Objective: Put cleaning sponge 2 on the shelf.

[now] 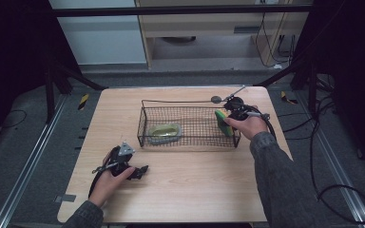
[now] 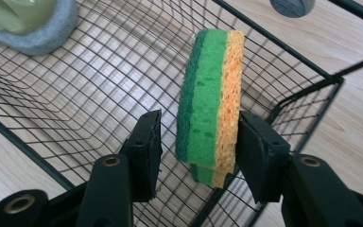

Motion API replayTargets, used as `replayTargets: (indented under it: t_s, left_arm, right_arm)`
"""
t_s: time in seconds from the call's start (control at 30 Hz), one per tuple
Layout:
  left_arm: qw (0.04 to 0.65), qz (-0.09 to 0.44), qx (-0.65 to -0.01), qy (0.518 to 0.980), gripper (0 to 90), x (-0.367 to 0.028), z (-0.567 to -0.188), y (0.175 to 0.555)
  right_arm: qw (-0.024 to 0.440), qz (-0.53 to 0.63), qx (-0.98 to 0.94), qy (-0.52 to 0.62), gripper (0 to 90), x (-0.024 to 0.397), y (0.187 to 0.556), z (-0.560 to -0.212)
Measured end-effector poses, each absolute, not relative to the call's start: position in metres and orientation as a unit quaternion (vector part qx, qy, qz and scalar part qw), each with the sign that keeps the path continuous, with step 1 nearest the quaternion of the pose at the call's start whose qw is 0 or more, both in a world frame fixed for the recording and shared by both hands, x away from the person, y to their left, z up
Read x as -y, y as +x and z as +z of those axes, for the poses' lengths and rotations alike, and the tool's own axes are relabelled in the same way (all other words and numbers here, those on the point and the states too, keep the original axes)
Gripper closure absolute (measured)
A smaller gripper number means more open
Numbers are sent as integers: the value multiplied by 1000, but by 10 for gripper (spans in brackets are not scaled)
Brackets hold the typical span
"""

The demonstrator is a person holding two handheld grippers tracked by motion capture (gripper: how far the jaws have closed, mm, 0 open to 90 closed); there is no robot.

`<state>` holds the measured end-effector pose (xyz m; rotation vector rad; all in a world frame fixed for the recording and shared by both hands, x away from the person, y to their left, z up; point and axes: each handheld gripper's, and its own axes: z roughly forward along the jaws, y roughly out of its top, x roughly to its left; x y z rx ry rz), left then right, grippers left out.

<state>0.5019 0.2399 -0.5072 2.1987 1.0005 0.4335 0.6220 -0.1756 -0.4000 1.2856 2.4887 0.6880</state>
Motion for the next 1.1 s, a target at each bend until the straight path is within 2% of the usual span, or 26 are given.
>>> replayTargets:
  t_s: [0.5,0.83,1.1]
  left_arm:
    - [337,166,-384,843,0,-240,-507,502]
    - [337,166,-384,843,0,-240,-507,502]
    - [337,166,-383,844,0,-240,-507,502]
  right_arm:
    - [113,244,-865,424,507,158,621,-403]
    - [110,241,-866,424,396,152,618,-403]
    - [114,244,-864,425,354,151,616,-399]
